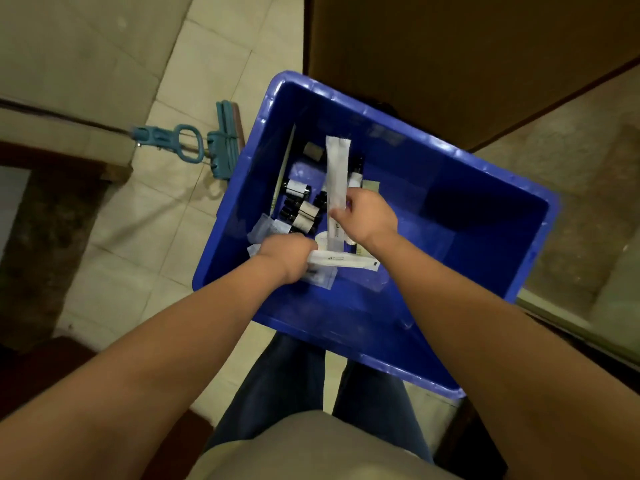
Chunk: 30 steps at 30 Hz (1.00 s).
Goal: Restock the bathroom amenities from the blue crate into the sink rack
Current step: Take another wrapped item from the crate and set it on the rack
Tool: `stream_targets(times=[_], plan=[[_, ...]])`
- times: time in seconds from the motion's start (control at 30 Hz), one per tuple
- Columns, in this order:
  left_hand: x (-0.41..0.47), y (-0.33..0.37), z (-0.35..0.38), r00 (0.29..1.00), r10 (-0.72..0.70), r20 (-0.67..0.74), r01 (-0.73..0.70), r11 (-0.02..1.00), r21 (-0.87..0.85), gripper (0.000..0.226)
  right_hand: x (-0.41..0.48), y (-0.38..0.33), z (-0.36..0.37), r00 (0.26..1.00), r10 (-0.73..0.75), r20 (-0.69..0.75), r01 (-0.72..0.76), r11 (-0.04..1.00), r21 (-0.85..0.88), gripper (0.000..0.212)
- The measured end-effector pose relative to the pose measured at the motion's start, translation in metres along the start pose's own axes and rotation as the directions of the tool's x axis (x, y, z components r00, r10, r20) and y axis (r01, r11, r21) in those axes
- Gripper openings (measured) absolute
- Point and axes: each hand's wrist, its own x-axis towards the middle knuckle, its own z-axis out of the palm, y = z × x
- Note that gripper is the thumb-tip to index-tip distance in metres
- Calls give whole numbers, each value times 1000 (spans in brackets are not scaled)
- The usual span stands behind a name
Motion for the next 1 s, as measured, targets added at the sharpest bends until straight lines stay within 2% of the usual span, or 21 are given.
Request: stream_targets(times=[0.1, 0.2, 0.3, 0.43, 0.63, 0.7, 0.8, 1.0], plan=[[-10, 12, -11, 999, 32, 39, -34, 998, 49, 4, -22, 1, -20, 995, -64, -74, 66, 998, 22, 15], [-21, 28, -22, 994, 95, 50, -99, 990, 100, 6, -48, 7, -42, 983, -96, -158, 111, 990, 87, 10], [-34, 49, -33, 985, 171, 39, -175, 973, 153, 19, -75, 16, -63, 982, -24, -189, 60, 981, 187, 18], [-54, 84, -47, 966, 258, 21, -257, 943, 214, 28, -114, 37, -85, 981, 72, -180, -14, 952, 305, 17], [-82, 141, -53, 914, 405, 17, -380, 842, 384, 30, -177, 72, -102, 960, 113, -256, 4, 910, 414, 14], [-92, 161, -50, 901, 434, 21, -406, 823, 397, 29, -201, 85, -105, 946, 131, -297, 10, 903, 429, 15], [-112, 192, -43, 868, 495, 34, -459, 776, 432, 26, -244, 106, -104, 914, 236, -330, -30, 850, 525, 17], [-165, 262, -19, 772, 620, 141, -596, 628, 501, 37, -355, 154, -97, 794, 419, -440, -39, 758, 651, 20]])
